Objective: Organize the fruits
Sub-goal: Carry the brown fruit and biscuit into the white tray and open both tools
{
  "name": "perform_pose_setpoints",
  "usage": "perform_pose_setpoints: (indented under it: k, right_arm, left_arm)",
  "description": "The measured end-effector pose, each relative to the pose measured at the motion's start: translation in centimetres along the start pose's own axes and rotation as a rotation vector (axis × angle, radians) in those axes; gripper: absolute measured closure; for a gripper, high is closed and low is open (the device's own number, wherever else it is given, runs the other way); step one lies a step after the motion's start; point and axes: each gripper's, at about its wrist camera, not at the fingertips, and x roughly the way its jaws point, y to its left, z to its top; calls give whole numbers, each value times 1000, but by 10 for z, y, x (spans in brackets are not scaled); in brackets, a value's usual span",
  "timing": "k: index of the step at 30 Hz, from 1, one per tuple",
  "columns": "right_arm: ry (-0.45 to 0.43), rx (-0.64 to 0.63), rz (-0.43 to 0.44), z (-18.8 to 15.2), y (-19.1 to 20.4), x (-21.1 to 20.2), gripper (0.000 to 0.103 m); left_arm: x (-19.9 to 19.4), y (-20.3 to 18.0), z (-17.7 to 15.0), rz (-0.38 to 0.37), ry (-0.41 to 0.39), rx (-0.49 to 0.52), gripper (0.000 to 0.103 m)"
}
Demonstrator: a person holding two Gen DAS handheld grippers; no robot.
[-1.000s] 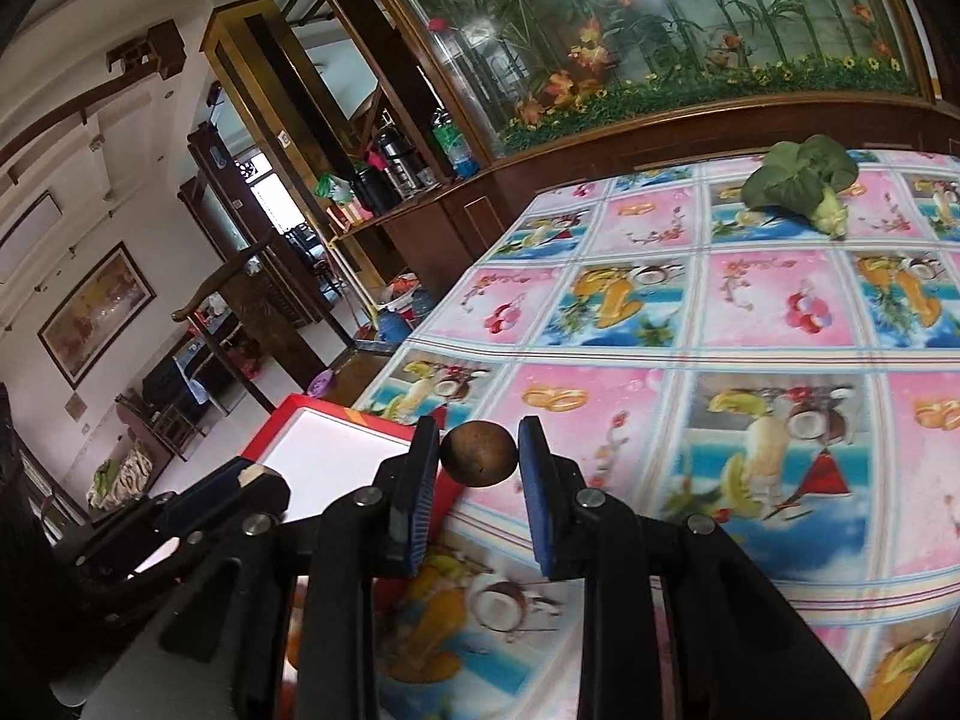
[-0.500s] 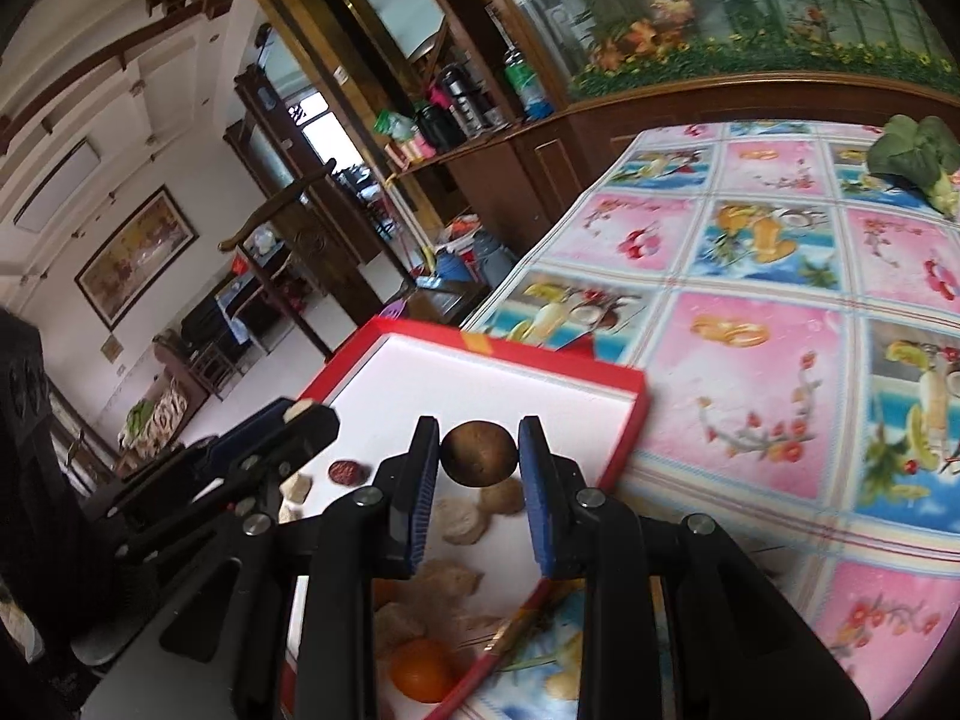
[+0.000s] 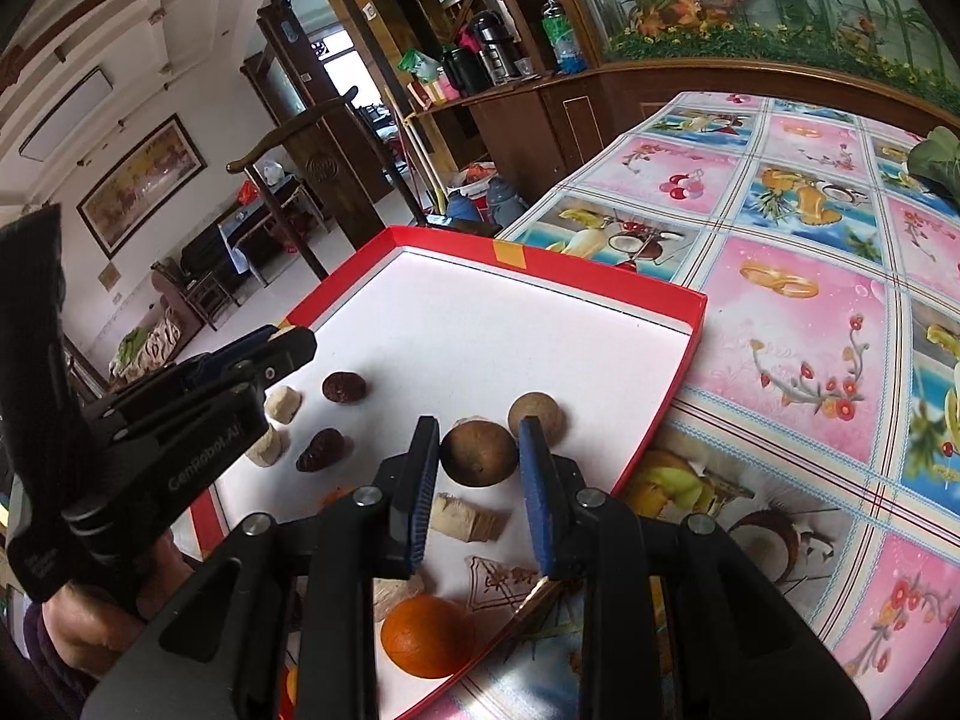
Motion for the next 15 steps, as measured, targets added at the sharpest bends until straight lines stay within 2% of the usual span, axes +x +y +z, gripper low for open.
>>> perform_pose_setpoints:
  k: [15]
  right_arm:
    - [26,-38,-9,-9,6,6,74]
  left_arm:
    - [10,9,-4,11,26,-16,81]
